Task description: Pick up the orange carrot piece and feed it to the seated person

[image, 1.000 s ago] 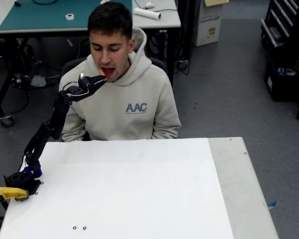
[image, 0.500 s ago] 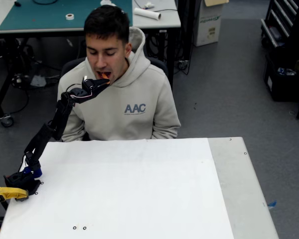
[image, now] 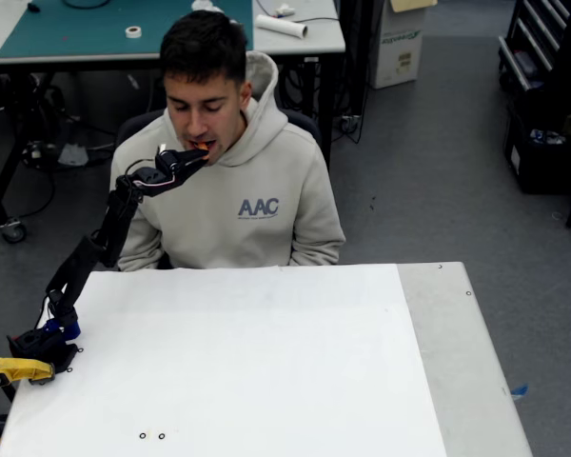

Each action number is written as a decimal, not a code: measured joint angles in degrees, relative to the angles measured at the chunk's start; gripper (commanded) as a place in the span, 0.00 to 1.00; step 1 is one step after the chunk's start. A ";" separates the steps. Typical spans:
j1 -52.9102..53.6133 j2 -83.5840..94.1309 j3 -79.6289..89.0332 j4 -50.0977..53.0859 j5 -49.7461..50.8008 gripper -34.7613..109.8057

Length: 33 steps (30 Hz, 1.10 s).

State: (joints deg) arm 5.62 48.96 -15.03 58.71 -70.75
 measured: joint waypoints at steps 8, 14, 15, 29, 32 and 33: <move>-0.53 0.00 0.00 -2.02 0.00 0.34; -0.18 -0.70 0.00 -6.86 -0.35 0.40; -0.18 -0.97 0.00 -7.56 -0.35 0.40; 3.52 -0.88 -0.09 -15.03 -0.44 0.40; 6.06 -1.05 -0.09 -16.08 -0.44 0.40; 6.77 -1.05 -0.09 -16.17 -0.44 0.40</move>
State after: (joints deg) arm 12.39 47.90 -15.12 42.54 -71.19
